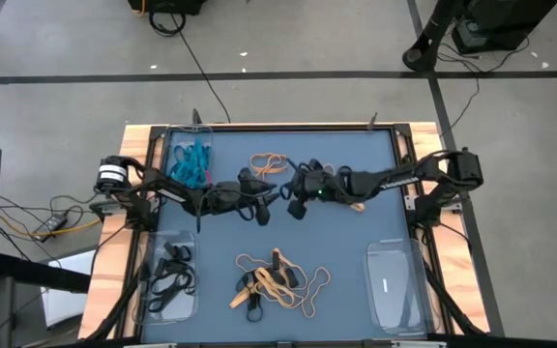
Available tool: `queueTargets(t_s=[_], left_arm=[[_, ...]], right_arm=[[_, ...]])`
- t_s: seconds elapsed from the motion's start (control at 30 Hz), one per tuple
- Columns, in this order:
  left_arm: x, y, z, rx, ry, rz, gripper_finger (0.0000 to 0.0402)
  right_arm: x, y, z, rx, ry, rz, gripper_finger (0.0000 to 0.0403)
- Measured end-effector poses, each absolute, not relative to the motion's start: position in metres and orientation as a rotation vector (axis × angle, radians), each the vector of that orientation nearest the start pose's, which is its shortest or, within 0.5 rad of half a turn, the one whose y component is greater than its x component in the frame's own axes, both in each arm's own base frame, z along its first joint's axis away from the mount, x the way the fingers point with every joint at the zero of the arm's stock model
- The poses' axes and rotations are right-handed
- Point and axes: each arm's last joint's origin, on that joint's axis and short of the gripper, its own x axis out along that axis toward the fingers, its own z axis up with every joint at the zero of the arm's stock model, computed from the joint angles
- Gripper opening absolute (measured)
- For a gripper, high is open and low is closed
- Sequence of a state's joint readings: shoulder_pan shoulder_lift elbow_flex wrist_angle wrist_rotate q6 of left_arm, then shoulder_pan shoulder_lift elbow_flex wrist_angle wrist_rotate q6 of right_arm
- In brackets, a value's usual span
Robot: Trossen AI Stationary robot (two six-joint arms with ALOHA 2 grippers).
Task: Sort rubber bands into baskets
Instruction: Put the black rubber band into the bottom left transparent bin
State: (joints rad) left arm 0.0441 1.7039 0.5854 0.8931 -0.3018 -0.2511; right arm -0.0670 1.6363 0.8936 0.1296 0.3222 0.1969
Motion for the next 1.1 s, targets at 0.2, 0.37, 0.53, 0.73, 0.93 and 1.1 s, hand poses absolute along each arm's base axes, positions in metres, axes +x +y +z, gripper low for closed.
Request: queueTargets(t_s=[0.2, 0.37, 0.53, 0.73, 0.93, 1.1], left_arm=[[0.31, 0.02, 0.152, -0.231, 0.16, 0.311, 0.0157], [0.31, 0.02, 0.155, -0.235, 0.129, 0.299, 0.0157], [0.311, 0.019, 0.155, -0.224, 0.138, 0.234, 0.0143], [0.311, 0.018, 0.156, -0.224, 0.135, 0.221, 0.0037], [0.311, 0.017, 0.157, -0.212, 0.127, 0.202, 0.0007], [0.312, 0.014, 0.158, -0.204, 0.117, 0.164, 0.0004]], right_arm=[[0.337, -0.017, 0.195, -0.016, 0.538, -0.474, 0.0008], [0.339, -0.011, 0.197, -0.047, 0.512, -0.458, 0.0008], [0.34, -0.009, 0.199, -0.057, 0.494, -0.448, 0.0008], [0.34, -0.009, 0.2, -0.065, 0.489, -0.445, 0.0009], [0.34, -0.009, 0.2, -0.063, 0.49, -0.433, 0.0022], [0.34, -0.008, 0.199, -0.065, 0.492, -0.419, 0.0047]])
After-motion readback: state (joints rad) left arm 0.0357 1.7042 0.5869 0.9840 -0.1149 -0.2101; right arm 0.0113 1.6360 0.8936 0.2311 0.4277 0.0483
